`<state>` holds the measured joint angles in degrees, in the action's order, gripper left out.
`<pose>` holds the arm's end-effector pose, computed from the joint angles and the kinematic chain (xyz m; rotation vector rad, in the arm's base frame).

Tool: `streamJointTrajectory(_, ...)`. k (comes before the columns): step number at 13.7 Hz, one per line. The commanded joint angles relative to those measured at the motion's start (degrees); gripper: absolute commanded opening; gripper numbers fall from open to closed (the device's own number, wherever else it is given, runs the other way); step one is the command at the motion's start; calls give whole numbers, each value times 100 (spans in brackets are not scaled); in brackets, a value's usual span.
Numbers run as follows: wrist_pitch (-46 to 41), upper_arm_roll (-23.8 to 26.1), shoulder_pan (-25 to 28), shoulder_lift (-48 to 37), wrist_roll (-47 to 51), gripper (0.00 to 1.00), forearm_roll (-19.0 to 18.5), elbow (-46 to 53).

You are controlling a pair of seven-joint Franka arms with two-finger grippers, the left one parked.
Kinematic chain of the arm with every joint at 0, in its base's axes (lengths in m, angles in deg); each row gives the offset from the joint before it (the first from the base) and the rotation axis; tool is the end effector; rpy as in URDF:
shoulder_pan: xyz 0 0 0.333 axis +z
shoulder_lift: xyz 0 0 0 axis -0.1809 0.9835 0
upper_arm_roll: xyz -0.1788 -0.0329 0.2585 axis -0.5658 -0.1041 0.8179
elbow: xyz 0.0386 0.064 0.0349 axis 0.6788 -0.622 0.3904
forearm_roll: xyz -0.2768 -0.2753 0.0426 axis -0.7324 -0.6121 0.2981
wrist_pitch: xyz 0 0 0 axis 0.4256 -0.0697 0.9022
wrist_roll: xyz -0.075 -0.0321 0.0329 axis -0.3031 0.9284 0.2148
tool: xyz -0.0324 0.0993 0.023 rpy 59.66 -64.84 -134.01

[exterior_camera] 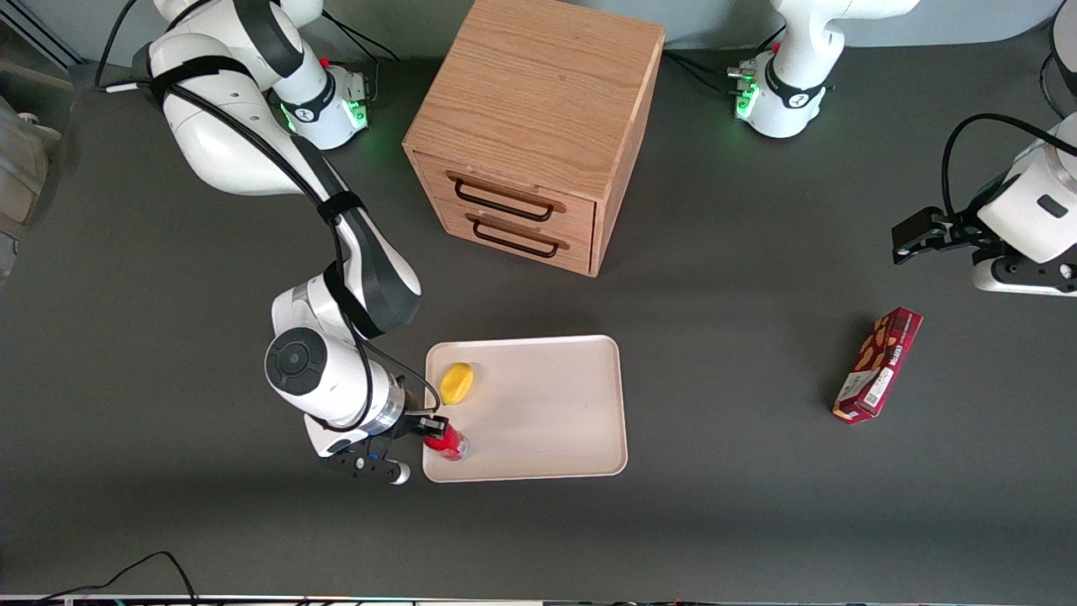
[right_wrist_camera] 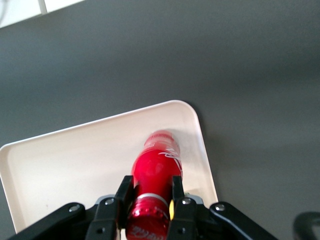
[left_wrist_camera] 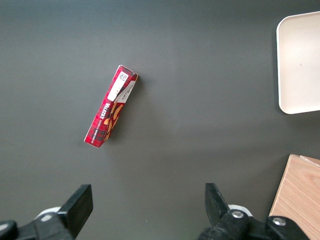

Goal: Place coke bottle on tray

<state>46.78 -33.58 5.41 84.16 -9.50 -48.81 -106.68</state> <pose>0.7265 0.2909 0.3230 -2.9649 0.3564 -0.1383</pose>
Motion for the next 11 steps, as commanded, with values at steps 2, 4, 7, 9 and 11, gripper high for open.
streamJointTrajectory(2,-76,-63,-27,-692,56,100,-98,-21)
streamJointTrajectory(4,-286,-72,-123,-1070,38,100,-203,-21)
streamJointTrajectory(7,-1171,-72,-229,-1755,-67,100,-256,-12)
streamJointTrajectory(9,-1892,-98,-386,-2352,-67,100,-256,5)
streamJointTrajectory(11,-2682,-11,-868,-2819,-477,100,-187,5)
